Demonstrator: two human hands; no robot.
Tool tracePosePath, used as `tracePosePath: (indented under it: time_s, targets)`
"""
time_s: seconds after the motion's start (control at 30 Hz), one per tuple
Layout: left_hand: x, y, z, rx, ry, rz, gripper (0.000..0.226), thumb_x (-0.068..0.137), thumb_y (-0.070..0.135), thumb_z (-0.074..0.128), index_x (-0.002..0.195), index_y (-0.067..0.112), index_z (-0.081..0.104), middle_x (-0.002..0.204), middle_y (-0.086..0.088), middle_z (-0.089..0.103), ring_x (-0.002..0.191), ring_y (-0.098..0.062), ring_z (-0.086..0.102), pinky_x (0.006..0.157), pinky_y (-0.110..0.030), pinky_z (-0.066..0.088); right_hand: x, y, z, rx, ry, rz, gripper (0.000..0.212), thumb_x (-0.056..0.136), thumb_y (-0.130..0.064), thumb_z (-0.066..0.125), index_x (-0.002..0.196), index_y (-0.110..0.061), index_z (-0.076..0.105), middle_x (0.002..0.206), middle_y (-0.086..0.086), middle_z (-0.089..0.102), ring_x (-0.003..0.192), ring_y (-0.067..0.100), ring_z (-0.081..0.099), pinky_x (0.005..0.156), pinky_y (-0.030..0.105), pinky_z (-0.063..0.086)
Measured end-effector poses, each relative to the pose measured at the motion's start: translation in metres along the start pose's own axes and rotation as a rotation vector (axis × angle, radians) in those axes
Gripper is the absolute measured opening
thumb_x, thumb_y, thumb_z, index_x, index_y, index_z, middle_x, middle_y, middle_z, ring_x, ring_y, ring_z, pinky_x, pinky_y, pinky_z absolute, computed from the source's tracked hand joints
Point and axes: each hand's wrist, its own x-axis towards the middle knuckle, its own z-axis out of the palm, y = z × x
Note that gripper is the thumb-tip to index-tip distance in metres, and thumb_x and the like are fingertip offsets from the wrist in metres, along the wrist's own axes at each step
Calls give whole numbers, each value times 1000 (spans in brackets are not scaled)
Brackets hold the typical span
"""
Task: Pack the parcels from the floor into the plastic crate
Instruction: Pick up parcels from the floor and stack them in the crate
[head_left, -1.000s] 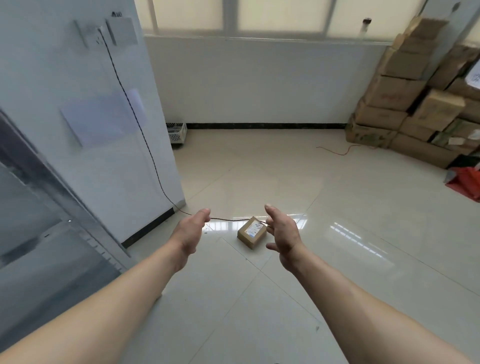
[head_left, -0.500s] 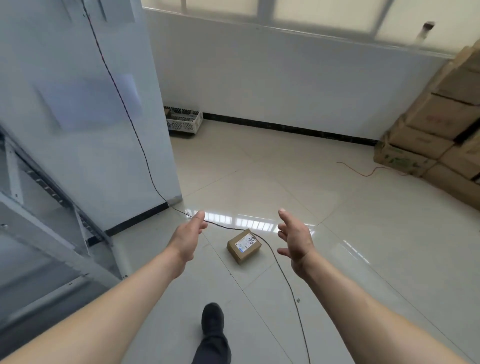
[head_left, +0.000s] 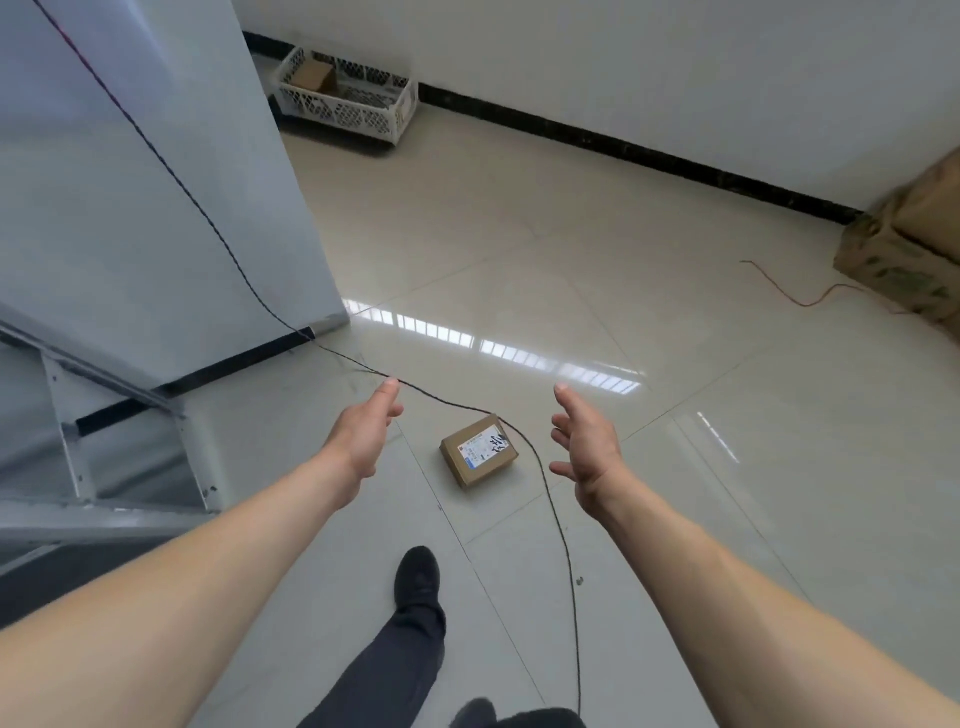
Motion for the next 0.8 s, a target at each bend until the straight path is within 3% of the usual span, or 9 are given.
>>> tracePosePath:
  time_s: [0.17, 0.3, 0.37, 0.47, 0.63, 0.8]
  targets:
    - [63, -2, 25, -8, 56, -87, 59, 96, 63, 36, 125, 18, 62, 138, -1, 52, 129, -23, 45, 93, -42, 38, 84, 2, 8, -41, -53, 78, 16, 98, -48, 58, 104, -34, 58, 134, -2, 57, 117, 19, 53, 108, 53, 44]
    - [121, -26, 54, -16, 92, -179, 56, 96, 62, 36, 124, 21, 61, 141, -1, 51, 131, -23, 43, 93, -42, 37, 162, 21, 15, -105, -97, 136, 16, 99, -46, 57, 88, -35, 58, 135, 5, 61, 125, 26, 55, 111, 56, 41]
    - [153, -46, 71, -28, 112, -215, 56, 97, 61, 36, 128, 21, 60, 142, 0, 50, 133, -21, 43, 94, -42, 37, 205, 40, 19, -148, -123, 165, 20, 99, -45, 57, 83, -34, 58, 127, 5, 65, 129, 27, 54, 111, 57, 41]
    - [207, -85, 98, -39, 121, -275, 57, 97, 62, 35, 131, 22, 57, 144, 1, 48, 134, -21, 42, 96, -42, 37, 273, 76, 25, -214, -168, 197, 23, 100, -44, 57, 81, -31, 58, 102, -4, 66, 117, 26, 60, 112, 53, 41]
    - [301, -163, 142, -37, 110, -379, 64, 96, 64, 34, 141, 23, 51, 150, 3, 44, 139, -22, 38, 114, -49, 30, 388, 150, 38, -317, -203, 194, 20, 99, -46, 57, 84, -33, 59, 94, -16, 60, 98, 9, 57, 111, 48, 41]
    - [395, -237, 182, -45, 103, -418, 69, 94, 67, 35, 146, 23, 44, 153, 2, 40, 141, -23, 36, 115, -51, 29, 483, 233, 54, -401, -228, 177, 26, 100, -42, 56, 79, -28, 61, 90, -12, 61, 87, 3, 55, 102, 43, 43]
